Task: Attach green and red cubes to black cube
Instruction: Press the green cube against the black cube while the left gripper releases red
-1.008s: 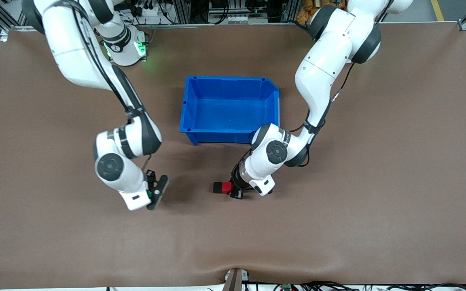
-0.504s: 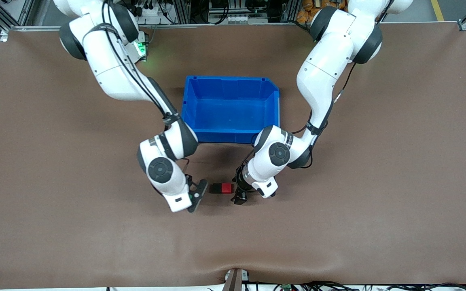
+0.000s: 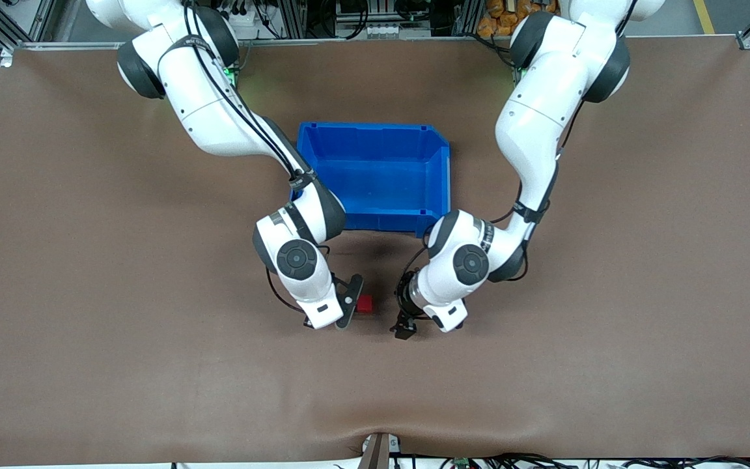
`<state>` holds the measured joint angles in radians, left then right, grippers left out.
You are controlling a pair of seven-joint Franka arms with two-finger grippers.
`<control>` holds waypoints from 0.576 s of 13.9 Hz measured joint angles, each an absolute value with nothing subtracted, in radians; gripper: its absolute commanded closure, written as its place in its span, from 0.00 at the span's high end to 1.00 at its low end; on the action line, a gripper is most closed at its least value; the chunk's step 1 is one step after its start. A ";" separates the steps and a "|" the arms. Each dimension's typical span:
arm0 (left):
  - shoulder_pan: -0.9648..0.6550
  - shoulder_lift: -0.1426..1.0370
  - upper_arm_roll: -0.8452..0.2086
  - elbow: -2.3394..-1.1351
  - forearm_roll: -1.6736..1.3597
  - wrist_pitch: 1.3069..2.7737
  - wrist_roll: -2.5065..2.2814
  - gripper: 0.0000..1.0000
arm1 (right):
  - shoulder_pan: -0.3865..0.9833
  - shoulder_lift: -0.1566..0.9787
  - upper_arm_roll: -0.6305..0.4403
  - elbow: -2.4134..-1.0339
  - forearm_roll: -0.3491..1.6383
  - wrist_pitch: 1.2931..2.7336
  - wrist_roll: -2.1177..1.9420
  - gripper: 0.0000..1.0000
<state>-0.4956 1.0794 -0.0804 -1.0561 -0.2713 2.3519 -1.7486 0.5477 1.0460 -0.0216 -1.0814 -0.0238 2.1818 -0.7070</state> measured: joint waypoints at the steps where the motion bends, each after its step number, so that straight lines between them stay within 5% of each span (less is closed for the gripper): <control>1: -0.480 1.070 -0.080 -1.056 -0.256 2.329 -1.717 1.00 | 0.548 1.046 -0.022 -1.081 -0.024 2.181 -0.707 0.00; 8: -0.347 1.013 -0.076 -1.054 -0.176 2.122 -1.399 1.00 | 0.564 1.047 -0.022 -1.072 -0.027 2.141 -0.709 0.00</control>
